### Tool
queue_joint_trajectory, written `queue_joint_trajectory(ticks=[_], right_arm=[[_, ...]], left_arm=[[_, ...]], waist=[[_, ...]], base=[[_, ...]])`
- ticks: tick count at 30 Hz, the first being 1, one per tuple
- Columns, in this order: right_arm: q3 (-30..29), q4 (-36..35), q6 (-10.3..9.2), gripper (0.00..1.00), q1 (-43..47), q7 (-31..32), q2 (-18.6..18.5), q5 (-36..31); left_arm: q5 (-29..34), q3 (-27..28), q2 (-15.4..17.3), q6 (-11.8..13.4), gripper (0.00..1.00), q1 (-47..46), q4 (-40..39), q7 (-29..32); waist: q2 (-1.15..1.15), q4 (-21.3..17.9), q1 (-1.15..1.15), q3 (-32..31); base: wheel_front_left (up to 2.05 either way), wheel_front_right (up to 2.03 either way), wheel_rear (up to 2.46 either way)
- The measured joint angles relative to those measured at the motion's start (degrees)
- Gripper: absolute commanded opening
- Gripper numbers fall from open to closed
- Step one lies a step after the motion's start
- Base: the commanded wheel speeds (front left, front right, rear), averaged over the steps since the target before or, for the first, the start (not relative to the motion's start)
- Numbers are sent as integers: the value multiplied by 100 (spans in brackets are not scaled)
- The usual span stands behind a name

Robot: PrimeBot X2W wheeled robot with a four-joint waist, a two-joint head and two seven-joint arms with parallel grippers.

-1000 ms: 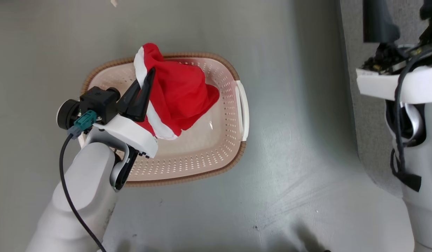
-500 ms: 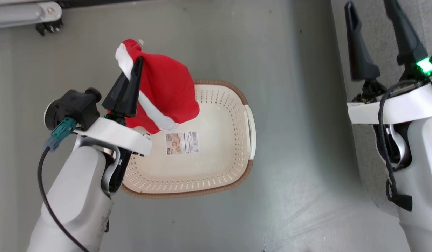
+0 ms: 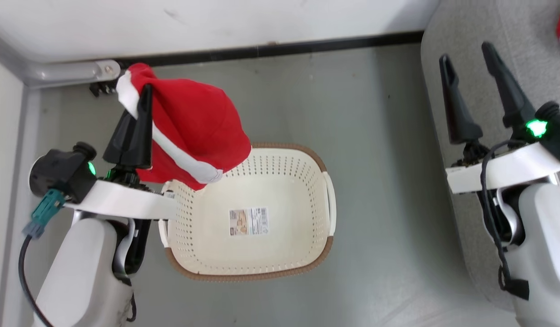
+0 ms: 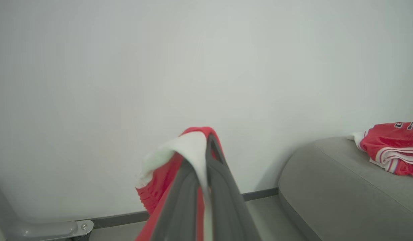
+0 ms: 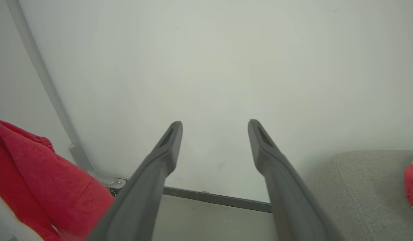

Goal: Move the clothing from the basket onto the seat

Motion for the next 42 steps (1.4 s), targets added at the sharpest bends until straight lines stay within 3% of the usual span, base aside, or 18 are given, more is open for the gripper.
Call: queue_joint_trajectory(ticks=[23,42], right_arm=[[315,423,-1,100,1069,0,15,151],[625,499,-1,100,1538,0,-115,266]], left_arm=[[66,269,-14,47,0,1073,-731,0],[116,248,21,35,0,1685,-943,0]], waist=[[0,39,0,-1287],[0,-6,0,-1889]], base=[[0,0,0],[0,0,0]])
